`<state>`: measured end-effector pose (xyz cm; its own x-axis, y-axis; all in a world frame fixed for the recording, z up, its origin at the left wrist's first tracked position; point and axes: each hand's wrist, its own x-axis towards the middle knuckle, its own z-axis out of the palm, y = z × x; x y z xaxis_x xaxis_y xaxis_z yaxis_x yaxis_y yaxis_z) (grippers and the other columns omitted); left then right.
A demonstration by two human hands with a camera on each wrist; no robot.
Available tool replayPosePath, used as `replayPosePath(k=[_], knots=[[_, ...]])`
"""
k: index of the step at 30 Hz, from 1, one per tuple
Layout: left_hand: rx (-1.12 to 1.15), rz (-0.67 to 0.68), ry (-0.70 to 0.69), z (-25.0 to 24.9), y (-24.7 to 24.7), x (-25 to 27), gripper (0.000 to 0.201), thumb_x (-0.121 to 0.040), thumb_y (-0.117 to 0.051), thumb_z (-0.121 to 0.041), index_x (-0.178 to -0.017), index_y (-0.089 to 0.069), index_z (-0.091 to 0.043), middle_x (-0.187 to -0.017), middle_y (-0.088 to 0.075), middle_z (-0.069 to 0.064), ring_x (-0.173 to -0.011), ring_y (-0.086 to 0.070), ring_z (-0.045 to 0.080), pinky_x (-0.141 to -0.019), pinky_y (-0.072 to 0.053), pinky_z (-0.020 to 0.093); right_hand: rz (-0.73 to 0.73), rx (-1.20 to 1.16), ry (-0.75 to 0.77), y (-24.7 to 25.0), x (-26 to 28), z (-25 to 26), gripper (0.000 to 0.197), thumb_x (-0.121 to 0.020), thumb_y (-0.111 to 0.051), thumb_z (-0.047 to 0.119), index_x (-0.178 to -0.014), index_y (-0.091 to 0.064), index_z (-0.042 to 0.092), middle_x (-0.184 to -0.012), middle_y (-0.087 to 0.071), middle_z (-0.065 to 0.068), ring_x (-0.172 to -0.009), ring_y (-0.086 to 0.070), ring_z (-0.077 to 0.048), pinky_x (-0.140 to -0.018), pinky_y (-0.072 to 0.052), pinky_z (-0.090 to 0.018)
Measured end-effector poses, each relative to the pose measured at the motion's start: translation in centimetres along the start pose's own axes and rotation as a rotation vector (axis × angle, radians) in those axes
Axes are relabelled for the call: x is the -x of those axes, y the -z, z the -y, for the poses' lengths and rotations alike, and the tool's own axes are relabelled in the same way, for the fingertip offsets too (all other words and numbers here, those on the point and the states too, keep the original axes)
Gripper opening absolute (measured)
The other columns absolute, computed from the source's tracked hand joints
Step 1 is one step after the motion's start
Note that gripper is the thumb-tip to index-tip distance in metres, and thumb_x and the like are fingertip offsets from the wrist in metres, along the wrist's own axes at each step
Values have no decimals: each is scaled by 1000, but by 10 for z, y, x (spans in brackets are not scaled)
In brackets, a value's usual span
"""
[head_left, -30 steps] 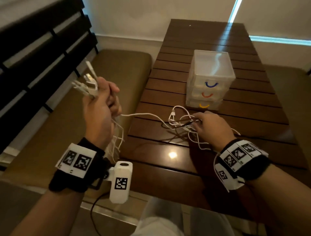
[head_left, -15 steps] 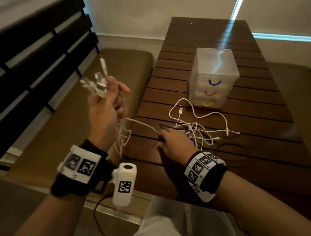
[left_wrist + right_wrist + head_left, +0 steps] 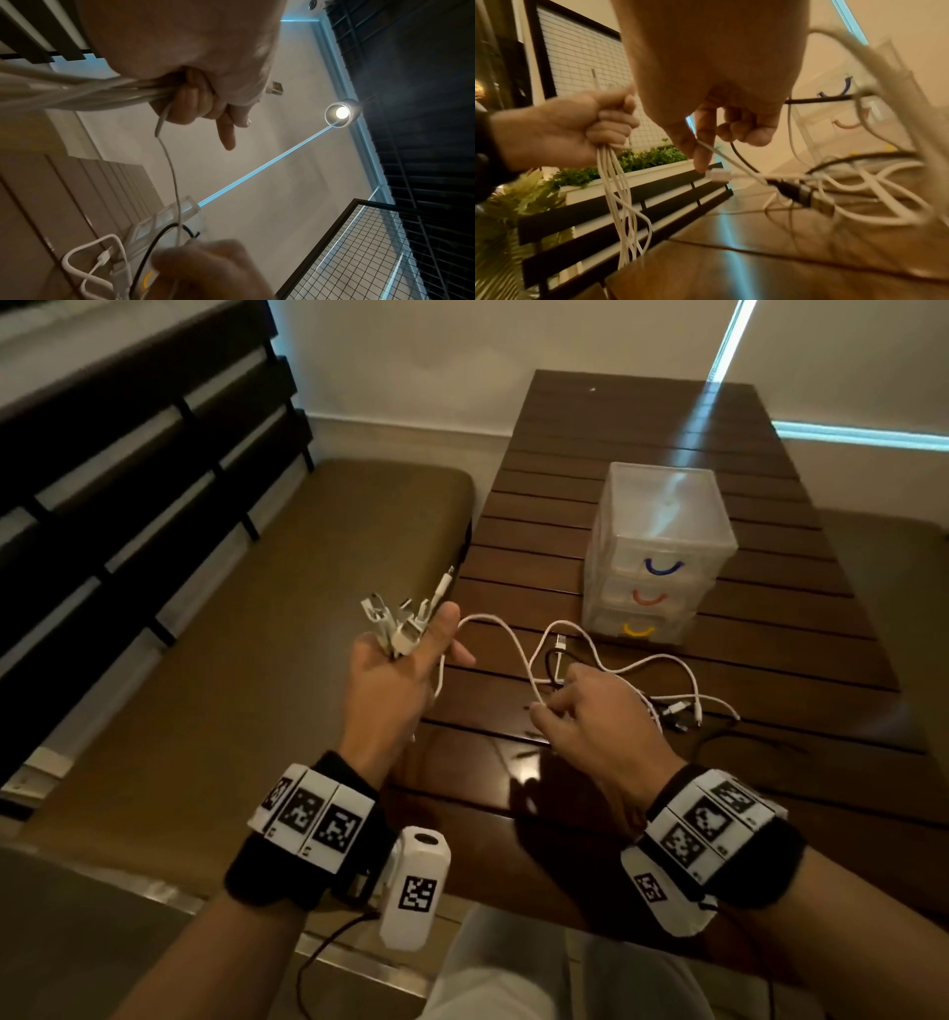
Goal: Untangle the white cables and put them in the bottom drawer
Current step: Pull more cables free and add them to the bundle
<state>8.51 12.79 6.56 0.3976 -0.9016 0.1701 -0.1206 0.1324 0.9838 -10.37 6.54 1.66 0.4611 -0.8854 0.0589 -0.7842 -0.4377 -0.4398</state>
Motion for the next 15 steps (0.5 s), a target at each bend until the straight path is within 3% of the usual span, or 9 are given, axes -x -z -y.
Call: replayPosePath(k=[1,2,4,5,7,9,12,15], knots=[[8,25,24,4,-1,1,47,-88,-62,-54,-59,-67,-18,-43,-31,6,-35,-26,13,-46,-25,21,-5,-31,21,5,1,4,28,-92,-59,38,-80,-75,18,-77,-45,6,-68,-47,-11,-62,-35,-27],[7,56,39,6,-3,3,48,-89,-60,-54,-58,-67,-17,-43,-32,6,-36,-27,14,-46,-25,22,-1,-61,45,10,2,8,25,-92,-59,39,-96,-75,20,-85,-52,5,-76,-53,-12,-68,-41,-28],[-22,104,60,8,-9,6,48,-89,-59,-52,-57,-66,-17,-42,-42,1,-37,-35,10,-45,-29,23,-59,-142,72,20,3,21,48,-93,-57,45,-135,-58,21,-106,-56,5,-94,-55,-10,-81,-44,-26],[-46,118,72,9,-13,7,46,-87,-59,-52,-56,-67,-19,-44,-49,-4,-39,-40,7,-47,-31,22,-130,-223,90,24,3,29,54,-95,-53,46,-142,-50,19,-105,-54,7,-94,-53,-7,-82,-43,-23],[-91,163,69,12,-18,9,43,-87,-61,-51,-54,-66,-24,-46,-53,-10,-43,-42,2,-49,-32,20,-262,-436,158,33,3,47,51,-99,-47,41,-143,-50,15,-95,-54,11,-85,-54,-1,-78,-44,-19],[-146,209,34,18,-20,11,39,-92,-63,-39,-57,-65,-22,-46,-53,-12,-44,-43,-2,-47,-33,19,-281,-610,212,36,3,60,45,-101,-48,33,-141,-50,14,-100,-65,5,-90,-61,-5,-81,-49,-21],[-217,225,-8,26,-20,13,23,-83,-55,-26,-63,-64,-20,-51,-59,-10,-46,-46,-2,-44,-36,21,-254,-634,260,29,8,73,37,-99,-52,23,-136,-57,18,-117,-71,0,-105,-66,-6,-92,-53,-27],[-277,224,19,32,-20,13,33,-89,-58,-7,-58,-59,-20,-51,-60,-11,-44,-51,1,-42,-39,20,-304,-620,266,18,15,77,29,-99,-53,22,-124,-66,17,-113,-73,2,-102,-67,-5,-90,-54,-28]])
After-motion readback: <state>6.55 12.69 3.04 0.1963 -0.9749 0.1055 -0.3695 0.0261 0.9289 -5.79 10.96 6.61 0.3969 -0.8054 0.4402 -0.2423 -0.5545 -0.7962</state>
